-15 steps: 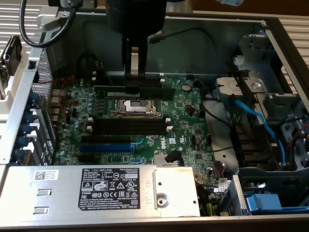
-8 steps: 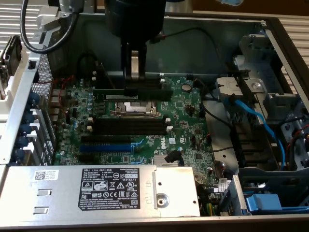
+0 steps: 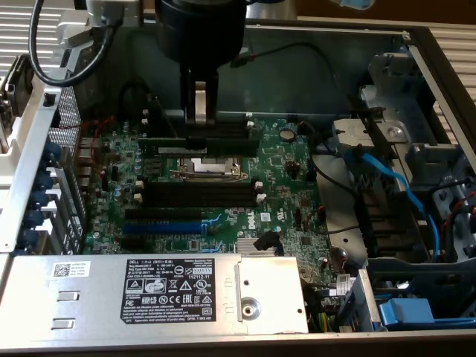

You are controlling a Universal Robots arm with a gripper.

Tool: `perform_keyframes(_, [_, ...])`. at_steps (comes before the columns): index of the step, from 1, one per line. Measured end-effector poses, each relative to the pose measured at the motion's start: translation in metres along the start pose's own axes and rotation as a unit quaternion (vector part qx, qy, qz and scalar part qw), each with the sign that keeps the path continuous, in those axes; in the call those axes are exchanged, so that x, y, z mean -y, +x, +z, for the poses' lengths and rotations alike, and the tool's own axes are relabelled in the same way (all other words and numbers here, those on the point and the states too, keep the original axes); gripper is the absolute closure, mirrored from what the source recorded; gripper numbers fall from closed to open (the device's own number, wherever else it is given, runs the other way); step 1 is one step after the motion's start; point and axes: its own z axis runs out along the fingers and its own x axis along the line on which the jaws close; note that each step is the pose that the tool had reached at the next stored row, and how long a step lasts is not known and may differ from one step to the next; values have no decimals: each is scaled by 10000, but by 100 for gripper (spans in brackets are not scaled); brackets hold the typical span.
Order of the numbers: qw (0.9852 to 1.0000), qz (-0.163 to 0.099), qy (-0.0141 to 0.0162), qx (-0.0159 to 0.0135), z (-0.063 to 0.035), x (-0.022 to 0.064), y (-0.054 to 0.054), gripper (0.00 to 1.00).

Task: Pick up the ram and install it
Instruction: 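Insert the ram into the slot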

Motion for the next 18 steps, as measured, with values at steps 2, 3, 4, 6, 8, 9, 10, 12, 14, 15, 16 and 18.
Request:
perform_keyframes(2, [10000, 0, 23, -18, 5, -2, -1, 88])
perform_keyframes(3, [10000, -1, 45, -31, 8, -1, -1, 88])
perform_keyframes(4, [10000, -1, 66, -51, 8, -1, -2, 88])
perform_keyframes(6, [9999, 0, 117, -80, 12, -2, -1, 88])
perform_keyframes(8, [9999, 6, 124, -86, 17, -1, 0, 88])
perform_keyframes(9, [9999, 20, 125, -86, 21, 0, 1, 88])
perform_keyframes(10, [9999, 39, 125, -86, 24, 1, 3, 88])
perform_keyframes(12, [9998, 90, 127, -85, 32, 1, 8, 88])
perform_keyframes(14, [9998, 154, 128, -85, 38, 1, 8, 88])
perform_keyframes(15, [9997, 186, 129, -84, 42, 2, 8, 88])
perform_keyframes(16, [9997, 211, 129, -84, 48, 2, 8, 88])
perform_keyframes(18, [9996, 232, 130, -84, 68, 2, 9, 88])
